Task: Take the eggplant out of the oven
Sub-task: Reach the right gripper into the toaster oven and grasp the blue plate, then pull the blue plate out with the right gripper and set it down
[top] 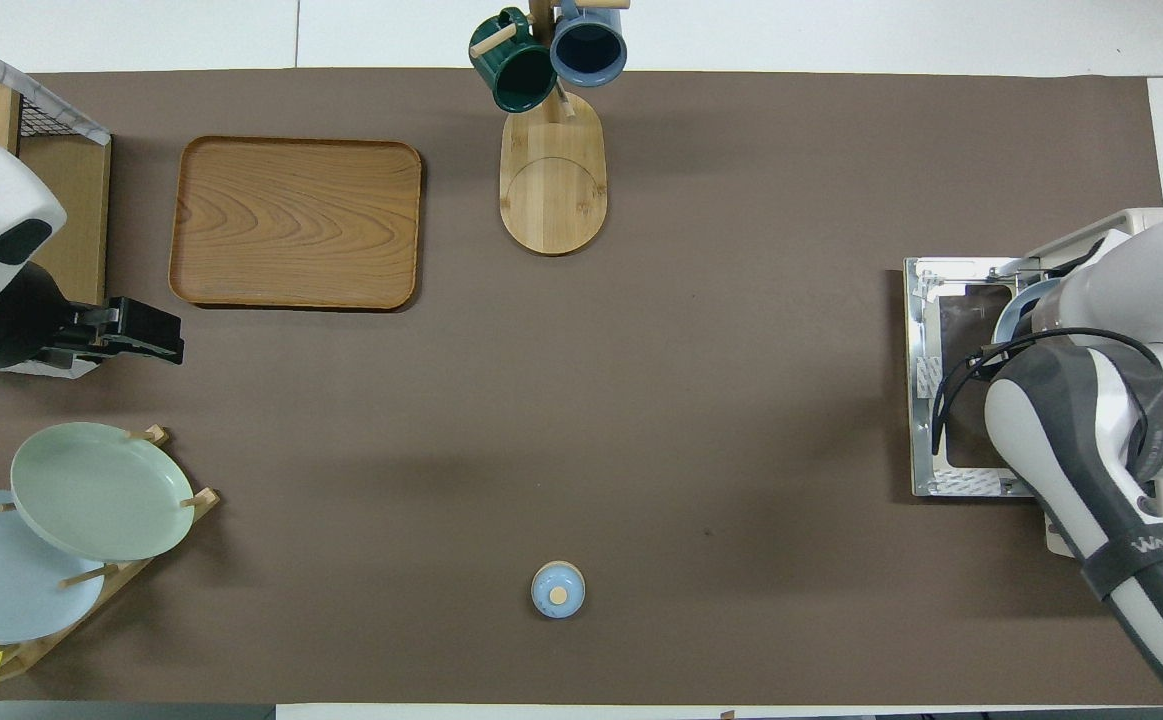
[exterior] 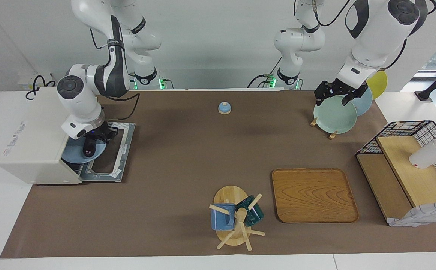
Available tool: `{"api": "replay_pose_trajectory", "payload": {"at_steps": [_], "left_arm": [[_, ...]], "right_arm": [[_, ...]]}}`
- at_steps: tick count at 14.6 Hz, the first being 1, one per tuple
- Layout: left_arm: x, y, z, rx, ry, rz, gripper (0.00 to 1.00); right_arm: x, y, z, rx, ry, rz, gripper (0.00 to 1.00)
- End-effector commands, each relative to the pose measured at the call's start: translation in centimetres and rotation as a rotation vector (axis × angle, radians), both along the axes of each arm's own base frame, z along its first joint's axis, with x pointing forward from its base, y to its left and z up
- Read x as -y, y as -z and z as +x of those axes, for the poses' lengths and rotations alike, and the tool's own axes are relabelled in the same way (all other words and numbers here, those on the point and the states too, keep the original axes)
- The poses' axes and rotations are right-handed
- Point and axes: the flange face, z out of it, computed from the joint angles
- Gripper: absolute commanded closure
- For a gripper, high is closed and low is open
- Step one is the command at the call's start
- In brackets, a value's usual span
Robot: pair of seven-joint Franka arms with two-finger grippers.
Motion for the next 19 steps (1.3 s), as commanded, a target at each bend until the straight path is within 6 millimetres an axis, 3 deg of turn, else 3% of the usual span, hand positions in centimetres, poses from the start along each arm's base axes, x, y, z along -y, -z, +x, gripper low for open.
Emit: {"api": "replay_pose_trajectory", "payload": {"at_steps": [1, 3, 6, 8, 10, 13, 17, 19], "left_arm": [[0.0, -0.5, -0.7, 0.009, -0.001, 0.009, 0.00], [-0.3, -0.4, -0.6, 0.009, -0.009, 0.009, 0.00], [-0.8, -0.4, -0.5, 0.009, -0.010, 0.008, 0.00], [-0.9, -0.5, -0.4, 0.016, -0.013, 0.010, 0.00], [-1.2, -0.5, -0.2, 0.023, -0.015, 0.009, 0.00], [-2.4, -0.6, 0.1, 0.031, -0.029, 0.009, 0.00], [-3.4, -0.6, 0.5, 0.054, -0.046, 0.008, 0.00], [-3.4, -0.6, 0.6, 0.059, -0.046, 0.007, 0.00]], "right_arm": [[-6.1, -1.7, 0.8, -0.029, -0.106, -0.032, 1.00], [-12.3, -2.9, 0.5, -0.024, -0.097, -0.054, 1.00], [-26.4, -4.4, -2.7, 0.056, 0.003, -0.076, 1.00], [-37.8, -3.0, -3.9, 0.071, 0.048, -0.121, 1.00], [-45.4, 0.0, -2.7, 0.088, 0.123, -0.158, 1.00], [-48.5, 3.1, -2.9, 0.085, 0.150, -0.115, 1.00], [-53.5, 8.2, -5.9, 0.085, 0.067, -0.136, 1.00], [-54.7, 9.3, -5.2, 0.097, 0.069, -0.127, 1.00]]}}
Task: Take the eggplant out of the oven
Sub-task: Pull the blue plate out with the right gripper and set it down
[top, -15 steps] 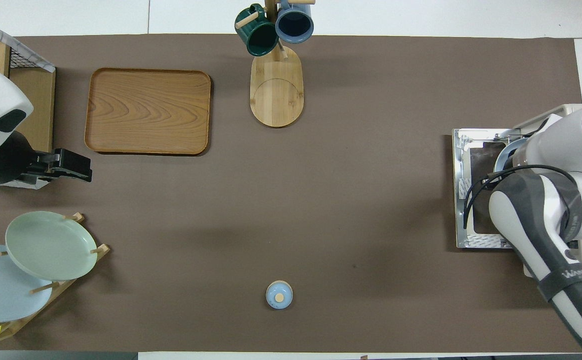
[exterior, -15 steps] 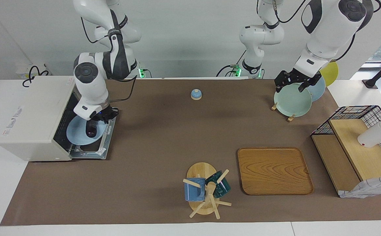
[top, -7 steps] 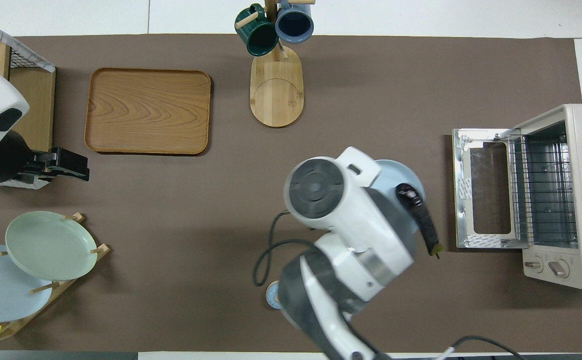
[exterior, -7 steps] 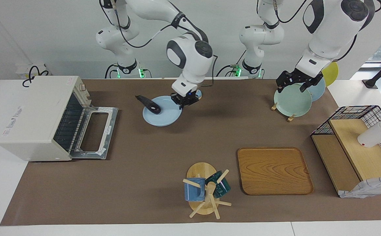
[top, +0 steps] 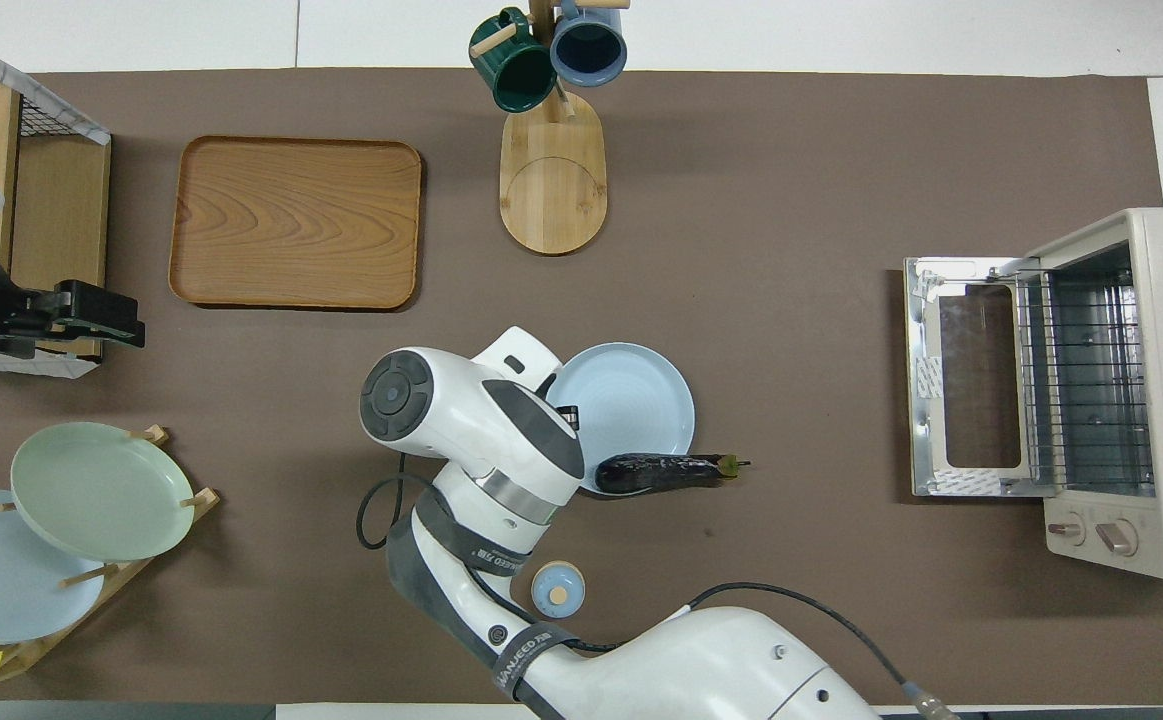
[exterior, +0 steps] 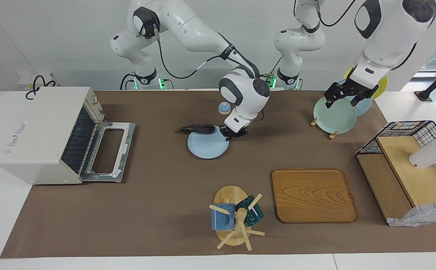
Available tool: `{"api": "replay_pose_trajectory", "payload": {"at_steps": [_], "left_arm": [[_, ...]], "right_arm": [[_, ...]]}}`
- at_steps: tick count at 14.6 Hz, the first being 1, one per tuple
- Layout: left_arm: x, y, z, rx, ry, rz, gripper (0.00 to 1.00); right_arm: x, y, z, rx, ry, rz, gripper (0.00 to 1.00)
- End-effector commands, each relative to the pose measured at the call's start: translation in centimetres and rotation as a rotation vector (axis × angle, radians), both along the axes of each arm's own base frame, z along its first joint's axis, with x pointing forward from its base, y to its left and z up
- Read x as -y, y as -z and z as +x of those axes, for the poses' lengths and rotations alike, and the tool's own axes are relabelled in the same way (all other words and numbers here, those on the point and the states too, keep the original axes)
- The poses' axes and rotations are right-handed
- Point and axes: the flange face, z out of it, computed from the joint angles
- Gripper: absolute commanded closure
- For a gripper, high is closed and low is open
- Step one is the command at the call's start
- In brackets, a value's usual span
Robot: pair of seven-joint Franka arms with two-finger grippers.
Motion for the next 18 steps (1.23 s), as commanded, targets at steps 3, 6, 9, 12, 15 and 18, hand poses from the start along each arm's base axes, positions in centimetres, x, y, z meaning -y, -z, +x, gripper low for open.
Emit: {"api": "replay_pose_trajectory", "payload": {"at_steps": [3, 6, 9, 12, 15, 18], "left_arm": [[-0.2, -0.3, -0.1, 0.032, 0.010, 0.011, 0.00], [-0.1, -0.3, -0.1, 0.035, 0.012, 0.011, 0.00], [-0.1, -0.3, -0.1, 0.035, 0.009, 0.011, 0.00], [-0.1, -0.3, 0.0, 0.034, -0.002, 0.009, 0.00], [-0.1, -0.3, -0.1, 0.031, -0.007, 0.007, 0.00], [0.7, -0.2, -0.2, 0.025, -0.149, 0.014, 0.00]], "right_arm": [[-4.4, 1.9, 0.9, 0.048, 0.026, 0.063, 1.00], [-4.3, 1.8, 1.7, 0.066, 0.046, 0.113, 1.00], [-4.0, 0.0, 2.9, 0.087, 0.088, 0.180, 0.70], [-4.2, -2.1, 3.1, 0.120, 0.084, 0.207, 0.15], [-3.4, -5.6, 3.7, 0.131, 0.067, 0.231, 0.17], [-1.8, -7.1, 4.3, 0.101, 0.034, 0.199, 0.58]]}}
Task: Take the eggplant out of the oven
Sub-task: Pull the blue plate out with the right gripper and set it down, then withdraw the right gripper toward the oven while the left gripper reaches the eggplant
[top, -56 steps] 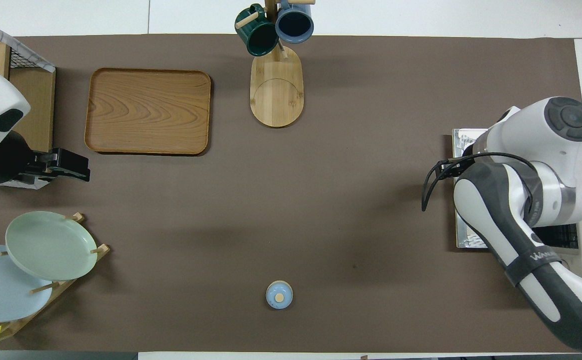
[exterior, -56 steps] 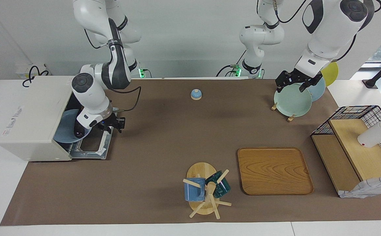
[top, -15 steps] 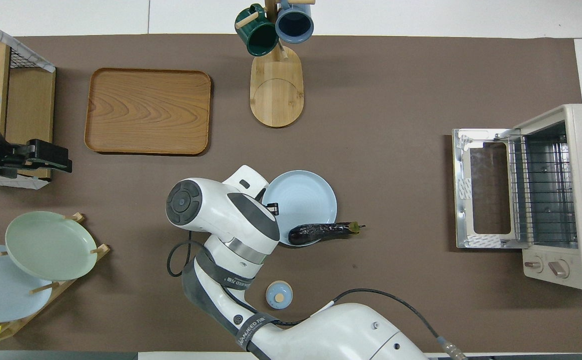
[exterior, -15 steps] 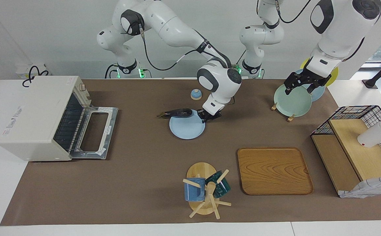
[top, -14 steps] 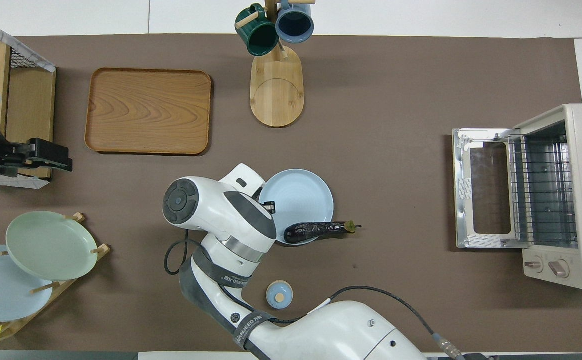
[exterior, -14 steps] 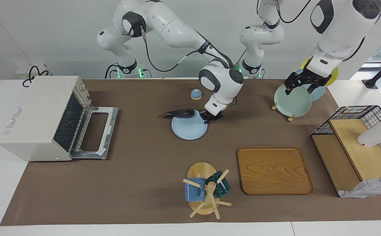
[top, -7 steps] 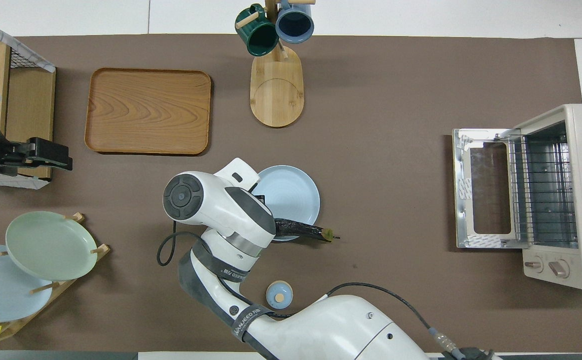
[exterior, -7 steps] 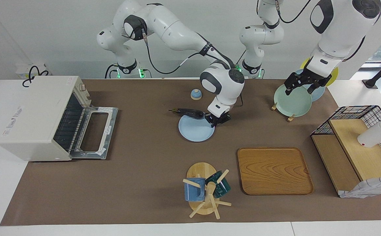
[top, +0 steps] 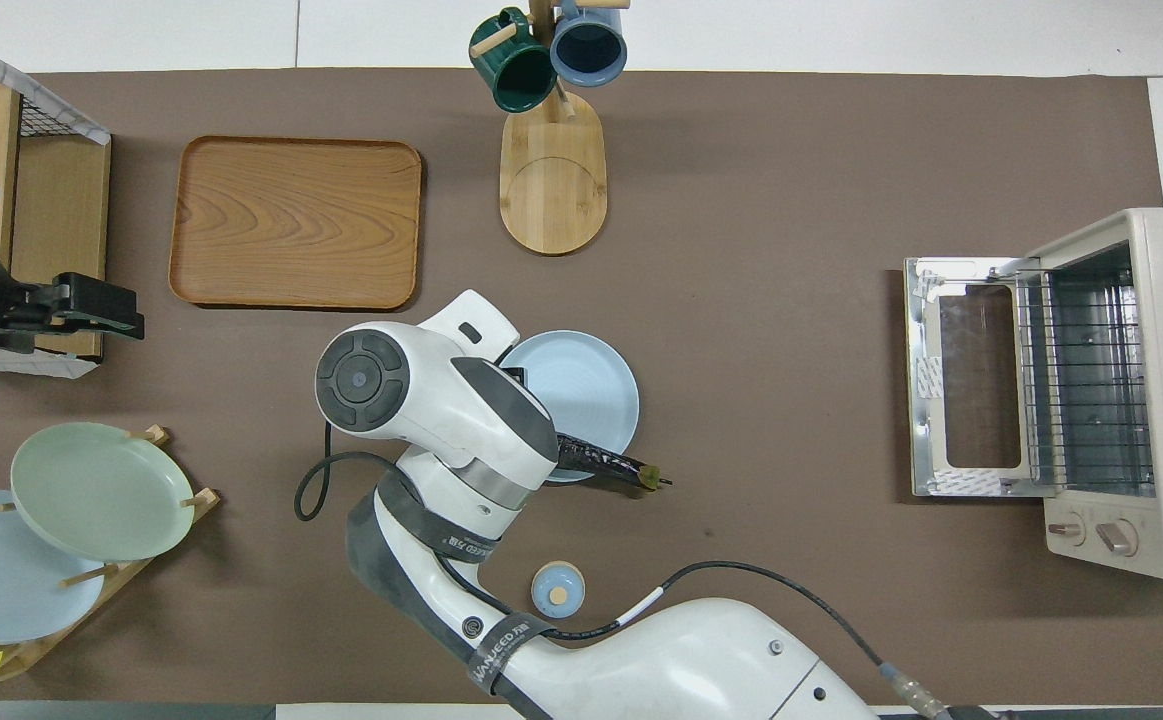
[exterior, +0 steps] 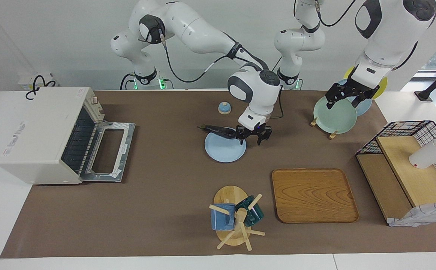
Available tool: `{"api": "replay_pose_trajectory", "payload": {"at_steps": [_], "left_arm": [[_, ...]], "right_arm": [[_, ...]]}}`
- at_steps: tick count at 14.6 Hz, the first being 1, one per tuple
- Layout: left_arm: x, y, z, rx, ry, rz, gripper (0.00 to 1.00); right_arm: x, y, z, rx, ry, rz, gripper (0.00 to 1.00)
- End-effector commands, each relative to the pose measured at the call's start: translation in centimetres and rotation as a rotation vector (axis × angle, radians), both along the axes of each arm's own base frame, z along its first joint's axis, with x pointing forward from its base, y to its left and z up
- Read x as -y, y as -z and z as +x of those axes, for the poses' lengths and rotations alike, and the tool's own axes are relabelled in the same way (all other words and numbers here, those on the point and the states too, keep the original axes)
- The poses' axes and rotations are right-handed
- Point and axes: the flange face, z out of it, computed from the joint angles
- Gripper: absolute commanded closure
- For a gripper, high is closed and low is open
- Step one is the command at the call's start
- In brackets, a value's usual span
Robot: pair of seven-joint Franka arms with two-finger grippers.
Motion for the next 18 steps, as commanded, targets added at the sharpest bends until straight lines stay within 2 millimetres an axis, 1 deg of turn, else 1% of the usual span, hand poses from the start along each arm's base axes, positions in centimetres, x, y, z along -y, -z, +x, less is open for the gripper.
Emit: {"api": "replay_pose_trajectory", "payload": {"at_steps": [1, 2, 3, 4, 5, 6, 7, 8, 9, 10, 11, 12, 13, 14, 15, 16, 18], "left_arm": [[1.0, 0.2, -0.4, 0.005, -0.151, 0.015, 0.00], [1.8, 0.2, -0.4, 0.005, -0.191, 0.016, 0.00], [2.5, 0.3, -0.5, 0.007, -0.210, 0.015, 0.00], [2.7, 0.3, -0.6, 0.006, -0.244, 0.017, 0.00], [3.2, 0.4, -0.6, 0.003, -0.270, 0.017, 0.00], [3.7, 0.4, -0.7, 0.004, -0.281, 0.015, 0.00], [3.9, 0.4, -0.7, 0.004, -0.296, 0.008, 0.00], [4.1, 0.4, -0.7, 0.006, -0.317, -0.002, 0.00], [4.2, 0.5, -0.6, 0.011, -0.328, -0.005, 0.00], [5.2, 0.7, -0.7, 0.012, -0.335, -0.007, 0.00], [6.4, 1.0, -0.9, 0.009, -0.364, -0.005, 0.00], [7.2, 1.5, -1.0, 0.010, -0.422, -0.005, 0.00], [8.6, 2.0, -1.3, 0.010, -0.450, -0.005, 0.00], [10.5, 2.8, -1.9, 0.003, -0.489, -0.001, 0.00], [12.2, 4.0, -2.5, -0.008, -0.559, 0.006, 0.00], [14.3, 5.4, -3.3, -0.010, -0.607, 0.010, 0.00], [18.3, 7.6, -4.8, -0.009, -0.665, 0.009, 0.00]], "right_arm": [[2.3, -2.2, 0.9, -0.046, -0.080, -0.032, 0.78], [4.0, -3.2, 1.3, -0.071, -0.125, -0.058, 0.96], [6.9, -4.3, 2.3, -0.116, -0.167, -0.096, 1.00], [10.4, -5.8, 3.1, -0.158, -0.209, -0.118, 1.00], [14.4, -6.8, 3.5, -0.189, -0.223, -0.124, 1.00], [19.1, -7.5, 3.5, -0.209, -0.209, -0.123, 1.00], [23.0, -8.1, 3.3, -0.217, -0.182, -0.117, 1.00], [26.3, -7.8, 3.0, -0.243, -0.148, -0.130, 1.00], [29.0, -6.7, 2.6, -0.266, -0.137, -0.175, 1.00], [31.6, -5.2, 2.1, -0.280, -0.136, -0.232, 1.00], [34.5, -3.5, 1.4, -0.282, -0.133, -0.273, 1.00], [37.4, -1.9, 1.2, -0.270, -0.135, -0.281, 1.00], [39.8, -0.7, 1.1, -0.269, -0.123, -0.268, 1.00], [41.5, 0.6, 0.8, -0.269, -0.120, -0.257, 1.00], [42.5, 1.7, 0.4, -0.279, -0.142, -0.259, 1.00], [43.7, 2.2, 0.5, -0.273, -0.160, -0.263, 1.00], [46.3, 3.2, 0.6, -0.247, -0.145, -0.245, 1.00]]}}
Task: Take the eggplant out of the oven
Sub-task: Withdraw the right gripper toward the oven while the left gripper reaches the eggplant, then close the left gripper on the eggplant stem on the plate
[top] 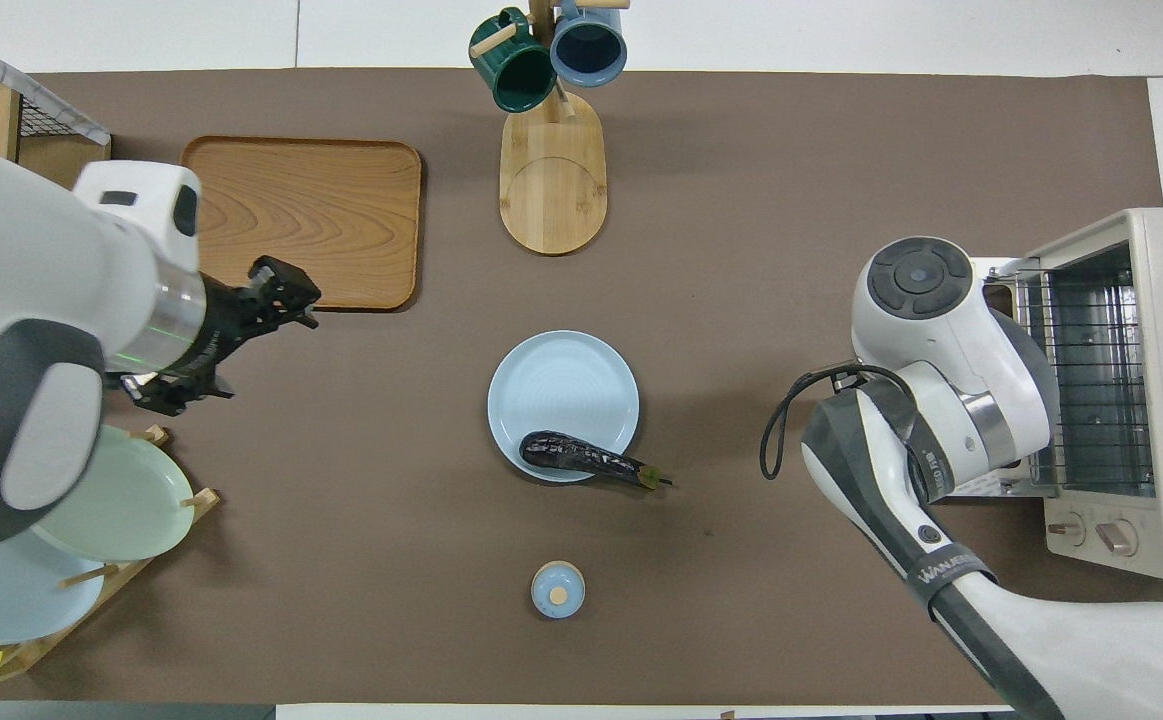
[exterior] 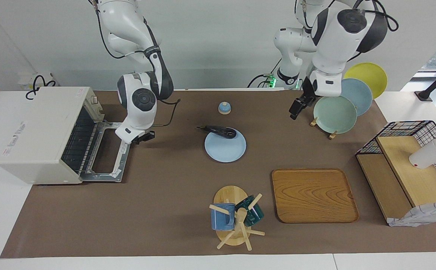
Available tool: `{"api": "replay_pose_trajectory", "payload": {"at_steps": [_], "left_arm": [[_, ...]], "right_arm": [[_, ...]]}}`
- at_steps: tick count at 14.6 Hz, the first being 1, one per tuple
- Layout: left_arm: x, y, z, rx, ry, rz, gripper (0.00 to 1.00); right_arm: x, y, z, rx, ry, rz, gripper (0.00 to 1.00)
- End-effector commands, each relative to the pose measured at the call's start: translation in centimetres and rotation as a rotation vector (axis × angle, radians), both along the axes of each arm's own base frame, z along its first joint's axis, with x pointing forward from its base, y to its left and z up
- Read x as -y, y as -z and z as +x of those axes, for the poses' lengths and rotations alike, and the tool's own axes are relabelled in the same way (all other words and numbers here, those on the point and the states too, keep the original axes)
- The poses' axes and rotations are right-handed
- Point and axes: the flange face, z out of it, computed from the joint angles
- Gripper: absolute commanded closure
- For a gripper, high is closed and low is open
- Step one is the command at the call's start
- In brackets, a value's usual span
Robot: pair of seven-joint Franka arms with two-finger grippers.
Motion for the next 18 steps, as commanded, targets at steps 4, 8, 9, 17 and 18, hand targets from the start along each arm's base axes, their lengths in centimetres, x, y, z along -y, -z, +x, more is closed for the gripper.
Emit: {"api": "replay_pose_trajectory", "payload": {"at_steps": [4, 8, 9, 17, 18], "left_arm": [[10.7, 8.0, -3.5, -0.007, -0.213, -0.004, 0.00], [15.3, 13.4, -6.4, 0.009, -0.334, -0.025, 0.00], [16.0, 14.3, -7.1, 0.021, -0.369, -0.040, 0.00], [21.2, 22.1, -9.8, -0.004, -0.464, -0.030, 0.00], [21.3, 22.4, -9.9, -0.006, -0.463, -0.025, 0.02]], "right_arm": [[4.1, 0.7, -1.0, 0.065, -0.016, 0.037, 1.00], [3.7, 2.2, -0.6, 0.072, -0.019, 0.048, 1.00], [3.5, 2.1, -0.4, 0.077, -0.015, 0.053, 1.00], [-1.3, 0.0, 0.6, 0.041, -0.009, 0.060, 1.00], [-1.1, 0.0, 0.7, 0.048, -0.008, 0.064, 1.00]]}}
